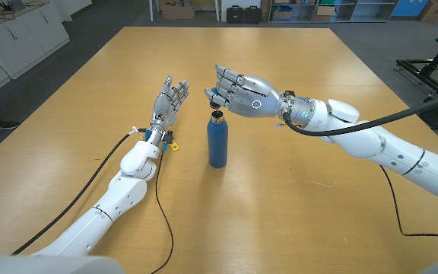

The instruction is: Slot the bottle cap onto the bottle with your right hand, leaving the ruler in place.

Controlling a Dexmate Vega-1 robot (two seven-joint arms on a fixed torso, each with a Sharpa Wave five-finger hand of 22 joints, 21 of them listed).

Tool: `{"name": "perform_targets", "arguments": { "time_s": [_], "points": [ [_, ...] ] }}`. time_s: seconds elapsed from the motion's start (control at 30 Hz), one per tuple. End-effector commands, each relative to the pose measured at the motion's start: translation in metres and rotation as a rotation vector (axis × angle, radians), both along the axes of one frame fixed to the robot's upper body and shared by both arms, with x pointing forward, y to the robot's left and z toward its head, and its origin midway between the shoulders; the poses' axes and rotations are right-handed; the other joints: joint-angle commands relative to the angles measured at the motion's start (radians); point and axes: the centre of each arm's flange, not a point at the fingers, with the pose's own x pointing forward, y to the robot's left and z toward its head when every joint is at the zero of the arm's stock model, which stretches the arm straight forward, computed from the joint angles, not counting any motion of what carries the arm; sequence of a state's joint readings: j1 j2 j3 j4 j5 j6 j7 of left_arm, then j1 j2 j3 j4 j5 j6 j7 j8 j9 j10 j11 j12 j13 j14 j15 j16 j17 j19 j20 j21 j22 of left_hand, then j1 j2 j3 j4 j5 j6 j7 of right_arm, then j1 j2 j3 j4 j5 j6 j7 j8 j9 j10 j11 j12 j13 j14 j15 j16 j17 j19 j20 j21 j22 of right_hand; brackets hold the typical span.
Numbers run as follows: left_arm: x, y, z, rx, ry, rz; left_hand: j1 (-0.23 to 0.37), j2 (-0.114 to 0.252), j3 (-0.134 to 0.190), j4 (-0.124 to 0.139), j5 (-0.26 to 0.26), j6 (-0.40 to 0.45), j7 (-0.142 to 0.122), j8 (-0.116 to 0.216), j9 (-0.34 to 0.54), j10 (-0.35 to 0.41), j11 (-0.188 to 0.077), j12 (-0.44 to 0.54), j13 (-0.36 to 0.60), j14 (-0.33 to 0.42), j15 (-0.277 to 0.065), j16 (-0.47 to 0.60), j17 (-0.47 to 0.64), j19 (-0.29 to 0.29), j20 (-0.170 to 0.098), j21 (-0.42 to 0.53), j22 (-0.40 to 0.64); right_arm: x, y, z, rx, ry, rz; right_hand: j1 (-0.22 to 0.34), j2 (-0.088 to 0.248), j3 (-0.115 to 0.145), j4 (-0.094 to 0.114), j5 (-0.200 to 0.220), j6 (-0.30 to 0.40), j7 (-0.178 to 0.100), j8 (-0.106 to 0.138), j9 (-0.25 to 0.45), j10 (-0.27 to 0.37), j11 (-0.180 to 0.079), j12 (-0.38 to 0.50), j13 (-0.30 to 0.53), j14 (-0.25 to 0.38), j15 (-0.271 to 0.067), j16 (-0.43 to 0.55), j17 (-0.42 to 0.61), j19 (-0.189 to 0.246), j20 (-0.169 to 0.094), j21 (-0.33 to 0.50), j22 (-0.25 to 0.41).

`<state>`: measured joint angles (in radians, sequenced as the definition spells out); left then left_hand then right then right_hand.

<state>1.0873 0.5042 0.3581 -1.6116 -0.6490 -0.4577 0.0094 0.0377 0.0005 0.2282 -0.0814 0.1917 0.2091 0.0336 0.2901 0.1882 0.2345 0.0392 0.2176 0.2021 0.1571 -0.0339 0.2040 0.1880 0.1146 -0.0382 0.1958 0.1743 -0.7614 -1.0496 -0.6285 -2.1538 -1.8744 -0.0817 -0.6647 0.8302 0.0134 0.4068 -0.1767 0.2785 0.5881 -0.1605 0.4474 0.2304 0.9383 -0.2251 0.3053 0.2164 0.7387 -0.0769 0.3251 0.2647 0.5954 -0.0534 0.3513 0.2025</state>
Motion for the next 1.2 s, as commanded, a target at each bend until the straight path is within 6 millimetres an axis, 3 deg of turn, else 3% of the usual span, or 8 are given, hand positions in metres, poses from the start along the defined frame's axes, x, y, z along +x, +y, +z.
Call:
{"name": "perform_targets", "arguments": {
  "time_s": [0.03, 0.7, 0.97, 1.2],
  "points": [
    [0.001, 0.002, -0.001, -0.001, 0.003, -0.002, 0.002, 0.010, 0.002, -0.003, 0.000, 0.012, -0.001, -0.002, 0.004, 0.007, 0.000, 0.000, 0.002, 0.009, 0.005, -0.001, 0.002, 0.004, -0.001, 0.000, 0.004, 0.005, 0.000, -0.009, 0.016, 0.027, 0.007, 0.134, 0.123, 0.012, 0.005, 0.005, 0.297, -0.066, 0.100, 0.006, 0.005, 0.000, -0.005, 0.006, 0.010, -0.134, -0.003, 0.003, 0.002, -0.029, 0.007, 0.003],
    [0.001, 0.005, -0.003, -0.014, 0.003, -0.001, 0.001, 0.010, 0.002, -0.004, 0.000, 0.014, -0.002, -0.004, 0.004, 0.007, 0.000, -0.001, 0.002, 0.009, 0.004, -0.002, 0.002, 0.004, -0.002, 0.000, 0.004, 0.012, -0.010, -0.009, 0.012, 0.024, 0.004, 0.166, 0.126, 0.031, 0.000, 0.002, 0.298, -0.065, 0.106, 0.008, 0.007, 0.000, -0.010, 0.010, 0.015, -0.136, -0.011, 0.003, -0.002, -0.028, 0.008, 0.003],
    [0.002, 0.003, -0.005, -0.017, 0.000, -0.009, 0.000, 0.010, 0.002, -0.004, 0.000, 0.016, -0.001, -0.005, 0.004, 0.008, 0.000, -0.001, 0.002, 0.010, 0.004, -0.002, 0.002, 0.005, -0.001, 0.000, 0.004, 0.016, -0.012, -0.013, 0.033, -0.014, 0.011, 0.196, 0.114, 0.048, 0.004, -0.010, 0.293, -0.065, 0.111, 0.009, -0.005, 0.000, -0.025, 0.013, 0.011, -0.130, -0.028, 0.003, -0.050, -0.041, -0.007, 0.004],
    [0.003, 0.001, -0.003, -0.014, -0.002, -0.012, 0.000, 0.010, 0.002, -0.004, 0.000, 0.016, -0.001, -0.005, 0.004, 0.008, -0.002, -0.002, 0.002, 0.010, 0.004, -0.002, 0.002, 0.005, -0.001, 0.000, 0.004, 0.019, -0.007, -0.012, 0.050, -0.002, 0.018, 0.197, 0.112, 0.049, 0.006, -0.011, 0.293, -0.065, 0.111, 0.010, -0.007, 0.000, -0.027, 0.014, 0.010, -0.129, -0.030, 0.004, -0.050, -0.040, -0.006, 0.004]
  ]
}}
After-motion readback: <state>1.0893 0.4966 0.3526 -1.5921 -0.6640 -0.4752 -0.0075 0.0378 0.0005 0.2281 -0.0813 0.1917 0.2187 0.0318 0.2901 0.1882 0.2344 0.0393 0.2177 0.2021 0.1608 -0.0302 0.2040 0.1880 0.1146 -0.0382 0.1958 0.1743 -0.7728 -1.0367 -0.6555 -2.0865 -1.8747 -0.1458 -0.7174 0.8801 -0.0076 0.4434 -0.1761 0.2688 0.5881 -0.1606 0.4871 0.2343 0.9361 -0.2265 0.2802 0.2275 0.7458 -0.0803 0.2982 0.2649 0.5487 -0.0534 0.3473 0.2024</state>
